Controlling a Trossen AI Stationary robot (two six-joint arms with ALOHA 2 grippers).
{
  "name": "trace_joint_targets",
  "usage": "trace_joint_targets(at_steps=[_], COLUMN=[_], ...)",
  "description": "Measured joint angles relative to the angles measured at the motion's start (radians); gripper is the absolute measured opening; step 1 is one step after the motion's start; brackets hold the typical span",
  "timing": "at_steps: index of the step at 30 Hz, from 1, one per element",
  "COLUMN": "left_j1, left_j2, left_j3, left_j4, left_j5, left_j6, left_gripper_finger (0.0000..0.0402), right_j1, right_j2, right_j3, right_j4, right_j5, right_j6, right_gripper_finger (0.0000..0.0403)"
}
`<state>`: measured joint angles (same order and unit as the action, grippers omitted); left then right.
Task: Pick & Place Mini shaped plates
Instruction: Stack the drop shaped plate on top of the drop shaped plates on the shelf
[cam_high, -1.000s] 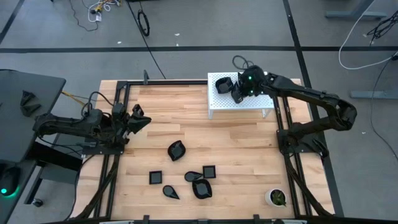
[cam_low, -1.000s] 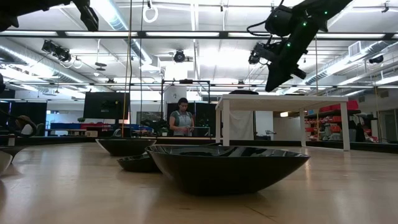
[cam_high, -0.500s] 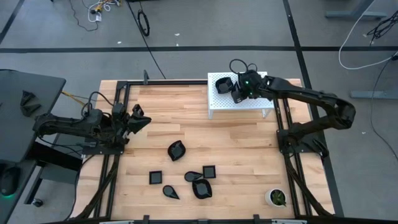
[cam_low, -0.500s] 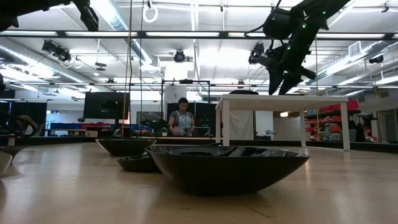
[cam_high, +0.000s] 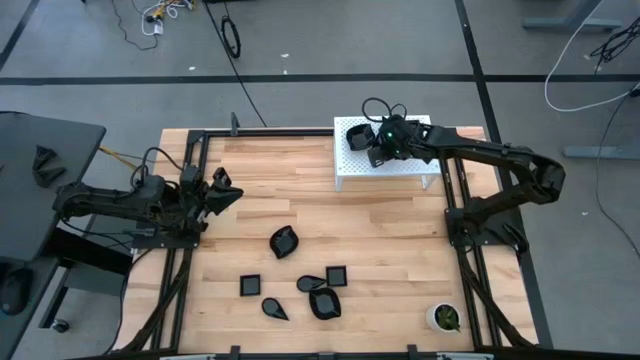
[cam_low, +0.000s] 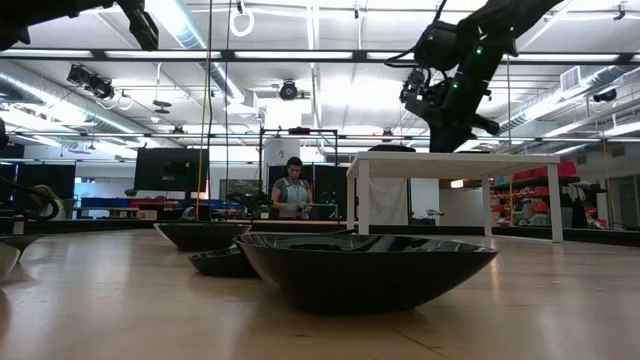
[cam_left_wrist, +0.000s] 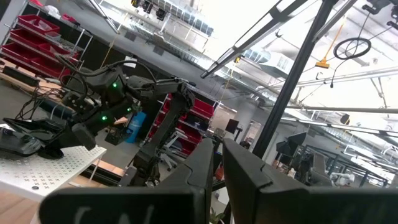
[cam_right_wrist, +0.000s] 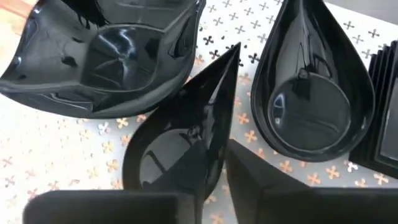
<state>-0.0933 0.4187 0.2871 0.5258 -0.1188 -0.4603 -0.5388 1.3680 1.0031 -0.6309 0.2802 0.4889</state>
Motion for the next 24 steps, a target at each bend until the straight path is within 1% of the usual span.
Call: trace_joint_targets(at_steps=[5, 7, 12, 15, 20, 24], left_j1=[0.0, 0.0, 0.0, 0.0, 0.0, 0.0], left_j2=[0.0, 0.0, 0.0, 0.0, 0.0, 0.0], left_j3=[0.0, 0.0, 0.0, 0.0, 0.0, 0.0], left_j4=[0.0, 0.0, 0.0, 0.0, 0.0, 0.0], left_j5=[0.0, 0.0, 0.0, 0.0, 0.0, 0.0], left_j6=[0.0, 0.0, 0.0, 0.0, 0.0, 0.0], left_gripper_finger=[0.0042, 0.0042, 0.0042, 0.0042, 0.0042, 0.0042], right_j1=[0.002, 0.002, 0.002, 0.0, -0.031, -0.09], right_j2=[-0.017, -0.031, -0.095, -0.141, -0.188, -0.171], right_j3=[0.0, 0.0, 0.0, 0.0, 0.0, 0.0], right_j4=[-0.006, -0.011, -0.027, -0.04, 0.006, 0.047], right_j5=[-0.001, -0.002, -0.002, 0.003, 0.076, 0.082], right_j6=[-0.006, -0.017, -0.007, -0.017, -0.125, -0.24], right_gripper_finger=[0.0015, 0.0006, 0.0013, 0.0009, 0.0004, 0.0006])
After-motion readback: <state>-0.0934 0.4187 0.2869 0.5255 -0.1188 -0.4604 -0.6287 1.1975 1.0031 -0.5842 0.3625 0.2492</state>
